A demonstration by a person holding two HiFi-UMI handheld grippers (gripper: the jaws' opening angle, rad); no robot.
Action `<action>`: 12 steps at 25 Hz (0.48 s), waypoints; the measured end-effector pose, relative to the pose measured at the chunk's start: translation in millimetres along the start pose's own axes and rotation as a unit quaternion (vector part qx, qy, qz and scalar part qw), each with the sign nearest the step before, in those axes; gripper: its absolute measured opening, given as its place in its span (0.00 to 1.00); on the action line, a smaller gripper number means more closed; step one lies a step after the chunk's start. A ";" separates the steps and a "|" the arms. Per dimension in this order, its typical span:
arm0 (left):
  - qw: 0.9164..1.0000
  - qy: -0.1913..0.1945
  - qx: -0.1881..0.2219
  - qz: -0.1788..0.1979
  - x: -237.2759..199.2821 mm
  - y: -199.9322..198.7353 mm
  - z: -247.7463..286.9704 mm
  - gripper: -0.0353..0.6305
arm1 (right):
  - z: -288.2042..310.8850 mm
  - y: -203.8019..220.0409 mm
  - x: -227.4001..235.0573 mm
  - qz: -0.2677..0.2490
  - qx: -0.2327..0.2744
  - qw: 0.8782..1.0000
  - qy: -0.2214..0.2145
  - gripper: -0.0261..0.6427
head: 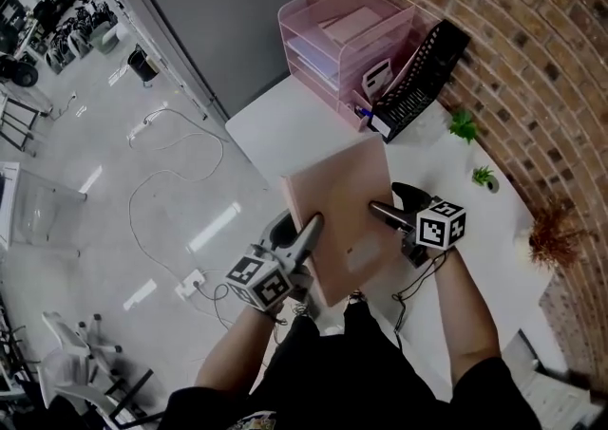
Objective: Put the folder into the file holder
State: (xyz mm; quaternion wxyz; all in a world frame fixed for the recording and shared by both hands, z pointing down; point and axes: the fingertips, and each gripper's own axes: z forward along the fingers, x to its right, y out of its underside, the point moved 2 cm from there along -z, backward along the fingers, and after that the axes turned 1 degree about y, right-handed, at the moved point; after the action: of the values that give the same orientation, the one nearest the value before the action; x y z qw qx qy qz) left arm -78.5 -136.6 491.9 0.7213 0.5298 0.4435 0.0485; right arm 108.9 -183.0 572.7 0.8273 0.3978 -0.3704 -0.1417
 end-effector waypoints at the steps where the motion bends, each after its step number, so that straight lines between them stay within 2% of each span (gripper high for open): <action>1: 1.000 0.007 -0.001 0.009 4.0 -1.8 0.2 0.33 | -1.8 -4.0 -1.7 -0.004 0.004 1.000 -0.002 0.64; 5: 0.999 0.030 -0.004 0.041 17.9 -8.9 2.5 0.33 | -8.5 -17.3 -8.2 -0.018 0.013 1.000 -0.008 0.64; 8: 0.997 0.046 -0.004 0.066 27.4 -16.2 4.2 0.34 | -12.4 -25.2 -15.6 -0.029 0.020 0.999 -0.013 0.58; 12: 0.994 0.061 -0.008 0.087 36.4 -23.6 2.6 0.33 | -18.6 -38.0 -22.9 -0.038 0.046 0.998 -0.003 0.57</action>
State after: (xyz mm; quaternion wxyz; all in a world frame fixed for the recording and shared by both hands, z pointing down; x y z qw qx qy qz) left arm -64.2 -129.1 451.5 0.6903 0.5565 0.4383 0.1471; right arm 109.0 -185.1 524.7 0.8010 0.4491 -0.3634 -0.1570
